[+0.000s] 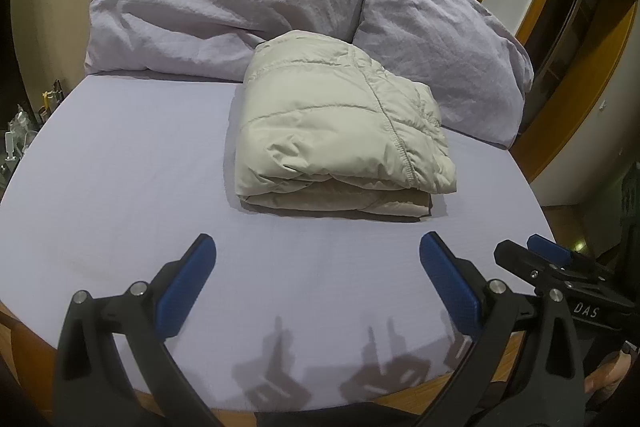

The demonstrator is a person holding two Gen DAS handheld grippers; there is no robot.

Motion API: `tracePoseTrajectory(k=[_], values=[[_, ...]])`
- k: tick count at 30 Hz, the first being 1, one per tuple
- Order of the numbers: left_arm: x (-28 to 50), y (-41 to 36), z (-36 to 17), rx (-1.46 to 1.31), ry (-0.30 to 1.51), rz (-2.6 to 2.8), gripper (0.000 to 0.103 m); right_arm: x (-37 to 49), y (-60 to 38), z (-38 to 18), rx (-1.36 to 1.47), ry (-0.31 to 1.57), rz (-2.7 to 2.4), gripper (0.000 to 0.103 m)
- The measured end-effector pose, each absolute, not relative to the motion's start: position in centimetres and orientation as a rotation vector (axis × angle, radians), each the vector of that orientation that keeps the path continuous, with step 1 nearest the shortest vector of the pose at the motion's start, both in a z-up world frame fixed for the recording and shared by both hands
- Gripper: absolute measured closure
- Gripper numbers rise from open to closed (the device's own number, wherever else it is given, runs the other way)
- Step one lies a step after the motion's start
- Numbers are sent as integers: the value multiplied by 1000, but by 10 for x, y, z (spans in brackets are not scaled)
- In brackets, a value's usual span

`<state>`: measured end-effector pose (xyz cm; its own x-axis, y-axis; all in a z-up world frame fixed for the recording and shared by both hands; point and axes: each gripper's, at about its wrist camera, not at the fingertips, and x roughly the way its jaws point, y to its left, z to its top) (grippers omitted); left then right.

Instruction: Fold large clothes

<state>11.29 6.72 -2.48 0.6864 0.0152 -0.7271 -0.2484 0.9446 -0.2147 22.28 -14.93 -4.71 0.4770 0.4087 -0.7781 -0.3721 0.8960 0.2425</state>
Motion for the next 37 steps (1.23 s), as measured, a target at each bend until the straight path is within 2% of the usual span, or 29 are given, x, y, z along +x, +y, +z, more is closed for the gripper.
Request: tracePoseTrajectory(k=[37], values=[[113,69,-22,-287,796,119,2,223,-141,-49,53,965,470,1]])
